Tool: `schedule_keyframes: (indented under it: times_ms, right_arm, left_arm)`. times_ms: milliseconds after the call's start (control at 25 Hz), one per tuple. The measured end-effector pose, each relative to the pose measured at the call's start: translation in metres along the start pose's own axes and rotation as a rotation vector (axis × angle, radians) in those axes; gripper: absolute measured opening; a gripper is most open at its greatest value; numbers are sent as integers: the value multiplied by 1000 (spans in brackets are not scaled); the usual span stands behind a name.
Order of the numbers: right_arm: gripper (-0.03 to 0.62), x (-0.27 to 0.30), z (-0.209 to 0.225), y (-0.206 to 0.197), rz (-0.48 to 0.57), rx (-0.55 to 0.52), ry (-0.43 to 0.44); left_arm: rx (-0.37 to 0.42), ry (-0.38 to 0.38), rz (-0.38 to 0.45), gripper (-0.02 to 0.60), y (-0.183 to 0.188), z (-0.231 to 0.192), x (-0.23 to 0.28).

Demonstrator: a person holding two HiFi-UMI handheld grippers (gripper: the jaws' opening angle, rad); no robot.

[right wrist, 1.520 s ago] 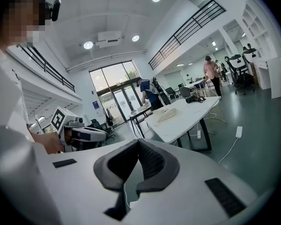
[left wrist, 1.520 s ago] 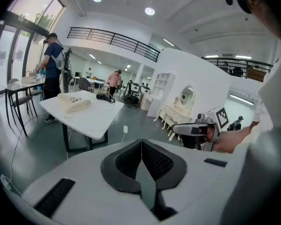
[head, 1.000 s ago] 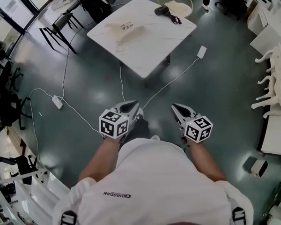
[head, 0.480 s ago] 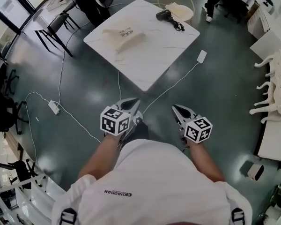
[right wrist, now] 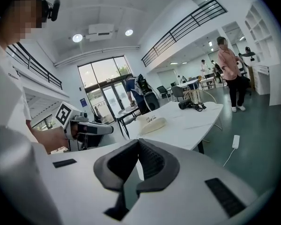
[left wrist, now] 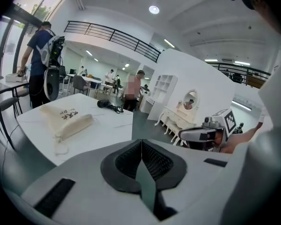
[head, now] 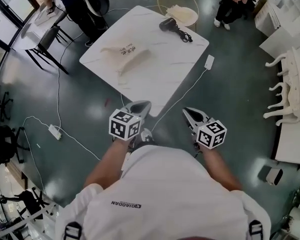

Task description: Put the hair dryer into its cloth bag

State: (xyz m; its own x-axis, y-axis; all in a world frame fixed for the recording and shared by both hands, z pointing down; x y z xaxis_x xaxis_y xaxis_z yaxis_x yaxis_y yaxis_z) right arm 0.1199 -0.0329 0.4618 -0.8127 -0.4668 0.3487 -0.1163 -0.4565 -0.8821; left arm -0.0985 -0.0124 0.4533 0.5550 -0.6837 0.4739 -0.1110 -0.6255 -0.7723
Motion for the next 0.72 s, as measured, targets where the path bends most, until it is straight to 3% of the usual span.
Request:
schedule_keyframes:
  times_ms: [400, 720]
  right_arm:
    - [20, 78, 20, 27, -1, 6, -54]
    - [20, 109, 34, 35, -53, 9, -76]
  left_arm:
    - [19, -26, -16, 29, 36, -78, 19]
    - [-26, -24, -14, 29, 41, -114, 22]
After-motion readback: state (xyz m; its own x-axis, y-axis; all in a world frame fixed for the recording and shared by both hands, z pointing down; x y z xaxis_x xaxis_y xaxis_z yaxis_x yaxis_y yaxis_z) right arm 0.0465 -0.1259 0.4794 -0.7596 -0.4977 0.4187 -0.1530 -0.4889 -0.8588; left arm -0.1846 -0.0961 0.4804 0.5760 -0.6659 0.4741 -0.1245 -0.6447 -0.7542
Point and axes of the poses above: the fingertips, and each gripper's own axes: x forward along the fingers, z to its right, y out of its top, the point moved 6 cm from there along -x, backward along the fingers, and after that the axes turned 5 degrees about -x, right-handed, at the moved point
